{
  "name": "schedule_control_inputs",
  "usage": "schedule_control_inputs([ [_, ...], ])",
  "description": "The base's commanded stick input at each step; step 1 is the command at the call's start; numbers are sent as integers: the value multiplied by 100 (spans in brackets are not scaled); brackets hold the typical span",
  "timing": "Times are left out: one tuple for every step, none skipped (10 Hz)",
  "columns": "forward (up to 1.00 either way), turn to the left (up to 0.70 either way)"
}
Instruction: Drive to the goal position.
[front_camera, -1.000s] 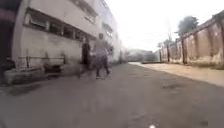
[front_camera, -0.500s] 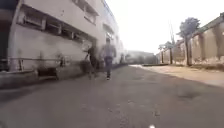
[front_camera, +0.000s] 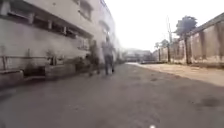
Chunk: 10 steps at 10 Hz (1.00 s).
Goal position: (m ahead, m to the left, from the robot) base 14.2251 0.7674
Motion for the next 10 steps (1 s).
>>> schedule_control_inputs([
  [100, -27],
  [100, -27],
  [100, -27],
  [100, -16],
  [100, 0],
  [100, 0],
  [100, 0],
  [100, 0],
  [100, 0],
  [100, 0],
])
